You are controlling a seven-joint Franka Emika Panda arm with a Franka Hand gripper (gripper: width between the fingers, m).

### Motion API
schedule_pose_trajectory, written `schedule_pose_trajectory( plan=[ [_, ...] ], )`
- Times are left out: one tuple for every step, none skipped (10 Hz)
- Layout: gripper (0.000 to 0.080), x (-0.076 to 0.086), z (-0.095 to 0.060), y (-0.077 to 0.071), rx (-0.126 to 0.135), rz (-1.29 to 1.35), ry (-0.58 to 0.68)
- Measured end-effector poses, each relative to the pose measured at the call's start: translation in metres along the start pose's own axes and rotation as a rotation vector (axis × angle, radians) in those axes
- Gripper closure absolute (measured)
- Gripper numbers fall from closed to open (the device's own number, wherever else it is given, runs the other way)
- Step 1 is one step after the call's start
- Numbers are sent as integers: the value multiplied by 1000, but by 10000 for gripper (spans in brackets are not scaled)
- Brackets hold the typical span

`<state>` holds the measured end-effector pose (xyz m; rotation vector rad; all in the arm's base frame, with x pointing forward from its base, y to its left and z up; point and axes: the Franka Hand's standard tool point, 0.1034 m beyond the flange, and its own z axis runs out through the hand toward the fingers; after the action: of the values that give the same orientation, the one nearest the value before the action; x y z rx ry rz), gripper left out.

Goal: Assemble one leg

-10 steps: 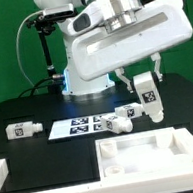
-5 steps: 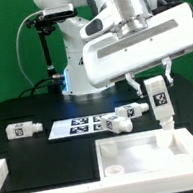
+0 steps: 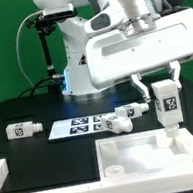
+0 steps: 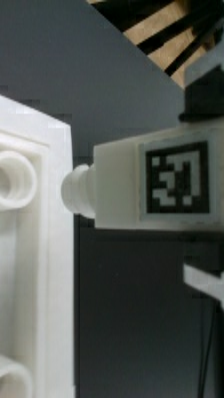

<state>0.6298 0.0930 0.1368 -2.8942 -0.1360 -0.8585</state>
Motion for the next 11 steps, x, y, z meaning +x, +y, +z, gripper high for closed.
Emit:
schedule_pose_trajectory(
  plan=[
    [514, -1, 0, 0, 0, 1, -2],
    [514, -1, 0, 1, 0, 2, -2],
    [514, -1, 0, 0, 0, 1, -2],
    [514, -2, 1, -1, 0, -3, -2],
    [514, -9, 8, -4, 3, -31, -12],
    [514, -14, 15, -1, 6, -39, -37],
    [514, -17, 19, 1, 6, -35, -43],
    [514, -23, 24, -4, 10, -30, -47],
    [514, -29, 29, -11, 14, -32, -49],
    [514, -32, 31, -11, 15, -32, -54],
    [514, -33, 32, -12, 16, -32, -56]
  ],
)
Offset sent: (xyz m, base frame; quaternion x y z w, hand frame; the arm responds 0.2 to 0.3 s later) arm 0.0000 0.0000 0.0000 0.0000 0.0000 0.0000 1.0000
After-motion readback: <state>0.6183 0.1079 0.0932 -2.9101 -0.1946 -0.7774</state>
